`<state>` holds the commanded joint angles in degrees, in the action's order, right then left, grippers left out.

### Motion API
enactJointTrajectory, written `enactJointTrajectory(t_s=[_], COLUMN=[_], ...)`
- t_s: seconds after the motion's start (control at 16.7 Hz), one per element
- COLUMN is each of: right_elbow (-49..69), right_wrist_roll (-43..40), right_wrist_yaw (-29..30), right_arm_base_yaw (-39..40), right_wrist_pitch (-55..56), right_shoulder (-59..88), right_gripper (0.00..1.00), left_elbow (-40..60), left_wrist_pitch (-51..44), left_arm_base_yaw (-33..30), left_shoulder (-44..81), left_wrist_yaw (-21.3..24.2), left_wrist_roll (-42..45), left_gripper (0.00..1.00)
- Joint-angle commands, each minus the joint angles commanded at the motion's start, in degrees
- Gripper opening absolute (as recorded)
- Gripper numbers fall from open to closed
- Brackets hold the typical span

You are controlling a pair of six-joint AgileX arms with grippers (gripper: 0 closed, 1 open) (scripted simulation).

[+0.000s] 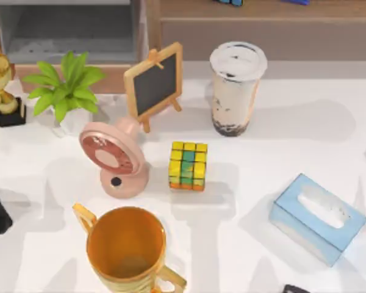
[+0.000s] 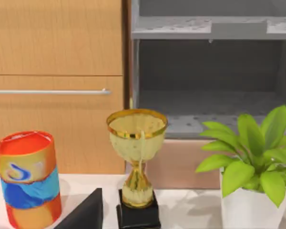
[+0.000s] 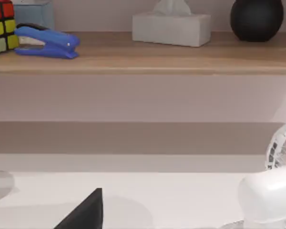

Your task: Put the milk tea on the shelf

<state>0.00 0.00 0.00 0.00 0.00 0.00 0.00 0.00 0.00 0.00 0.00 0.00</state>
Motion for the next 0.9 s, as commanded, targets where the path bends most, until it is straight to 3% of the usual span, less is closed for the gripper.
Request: enactJointTrajectory(t_s=[0.42, 0.9], right_elbow=[4.57, 20.09], right_wrist_roll=[0.96, 5.7], right_wrist_yaw=[3.42, 17.33], right_arm_base_yaw=[3.16, 16.98], right_wrist_pitch=[6.6, 26.97], right_shoulder=[8.94, 48.75], right_gripper=[1.0, 1.0], left_elbow=[0.0, 0.0], left_wrist_pitch=[0.0, 0.0], left_arm_base_yaw=[0.0, 0.0], left_shoulder=[0.0, 0.0], left_wrist_yaw=[0.0, 0.0], left_wrist_roll=[0.0, 0.0], left_gripper=[1.0, 1.0])
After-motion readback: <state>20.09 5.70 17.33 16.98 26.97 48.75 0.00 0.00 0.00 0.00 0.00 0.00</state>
